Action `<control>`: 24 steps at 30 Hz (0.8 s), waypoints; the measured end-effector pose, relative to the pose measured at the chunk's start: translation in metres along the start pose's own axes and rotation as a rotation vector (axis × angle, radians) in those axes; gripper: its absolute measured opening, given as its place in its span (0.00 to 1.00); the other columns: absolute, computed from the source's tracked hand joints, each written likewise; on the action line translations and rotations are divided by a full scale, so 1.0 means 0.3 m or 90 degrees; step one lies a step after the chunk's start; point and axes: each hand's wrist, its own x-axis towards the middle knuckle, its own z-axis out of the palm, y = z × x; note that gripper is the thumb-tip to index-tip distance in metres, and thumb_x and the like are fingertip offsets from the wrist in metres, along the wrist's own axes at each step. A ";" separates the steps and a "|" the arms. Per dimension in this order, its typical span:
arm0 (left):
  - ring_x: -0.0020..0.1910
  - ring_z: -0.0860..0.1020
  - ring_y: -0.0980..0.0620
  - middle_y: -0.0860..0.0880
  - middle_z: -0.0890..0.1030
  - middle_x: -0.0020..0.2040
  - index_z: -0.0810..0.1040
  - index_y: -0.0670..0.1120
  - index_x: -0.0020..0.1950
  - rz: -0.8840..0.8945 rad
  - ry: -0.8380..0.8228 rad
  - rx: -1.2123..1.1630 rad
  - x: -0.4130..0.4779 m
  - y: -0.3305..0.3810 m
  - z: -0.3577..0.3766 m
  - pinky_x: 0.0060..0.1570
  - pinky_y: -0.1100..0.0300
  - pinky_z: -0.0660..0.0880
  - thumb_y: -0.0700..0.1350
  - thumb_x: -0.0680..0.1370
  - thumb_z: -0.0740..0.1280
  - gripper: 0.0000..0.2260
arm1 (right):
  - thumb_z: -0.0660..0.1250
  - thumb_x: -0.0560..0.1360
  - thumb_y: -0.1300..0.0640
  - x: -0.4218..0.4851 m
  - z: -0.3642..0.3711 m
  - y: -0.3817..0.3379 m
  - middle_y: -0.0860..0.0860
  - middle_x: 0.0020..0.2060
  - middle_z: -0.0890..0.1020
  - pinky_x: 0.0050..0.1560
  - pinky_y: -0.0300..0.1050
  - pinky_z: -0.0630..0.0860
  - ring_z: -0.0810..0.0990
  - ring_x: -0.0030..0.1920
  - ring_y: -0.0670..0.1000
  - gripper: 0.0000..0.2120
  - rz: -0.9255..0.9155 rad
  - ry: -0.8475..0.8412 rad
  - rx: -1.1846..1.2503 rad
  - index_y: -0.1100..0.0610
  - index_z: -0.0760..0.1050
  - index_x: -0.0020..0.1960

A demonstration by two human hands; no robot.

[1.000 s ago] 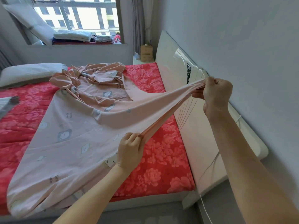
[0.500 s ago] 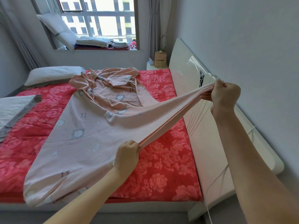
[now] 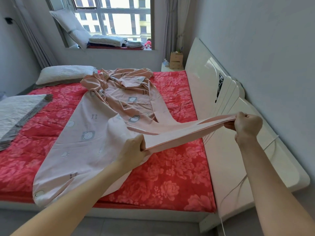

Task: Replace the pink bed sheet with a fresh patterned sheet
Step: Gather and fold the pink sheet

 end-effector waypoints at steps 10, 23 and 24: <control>0.26 0.72 0.61 0.53 0.77 0.28 0.81 0.46 0.31 -0.132 -0.122 -0.144 0.052 -0.009 0.016 0.30 0.69 0.68 0.40 0.66 0.77 0.07 | 0.58 0.73 0.69 0.020 0.007 0.028 0.61 0.32 0.77 0.20 0.40 0.75 0.77 0.18 0.50 0.07 0.054 0.026 0.069 0.69 0.75 0.42; 0.23 0.69 0.61 0.58 0.72 0.22 0.79 0.49 0.29 -0.044 -0.226 -0.053 0.162 0.009 -0.023 0.25 0.73 0.63 0.40 0.65 0.77 0.09 | 0.67 0.71 0.47 -0.496 0.292 0.223 0.52 0.51 0.80 0.70 0.52 0.57 0.76 0.58 0.55 0.22 -0.577 -0.601 -0.601 0.56 0.74 0.62; 0.23 0.68 0.61 0.58 0.72 0.22 0.79 0.49 0.29 -0.035 -0.228 -0.057 0.162 -0.003 -0.036 0.26 0.72 0.63 0.40 0.65 0.77 0.09 | 0.67 0.71 0.51 -0.511 0.322 0.228 0.54 0.44 0.80 0.64 0.52 0.64 0.77 0.50 0.57 0.14 -0.569 -0.593 -0.560 0.58 0.78 0.53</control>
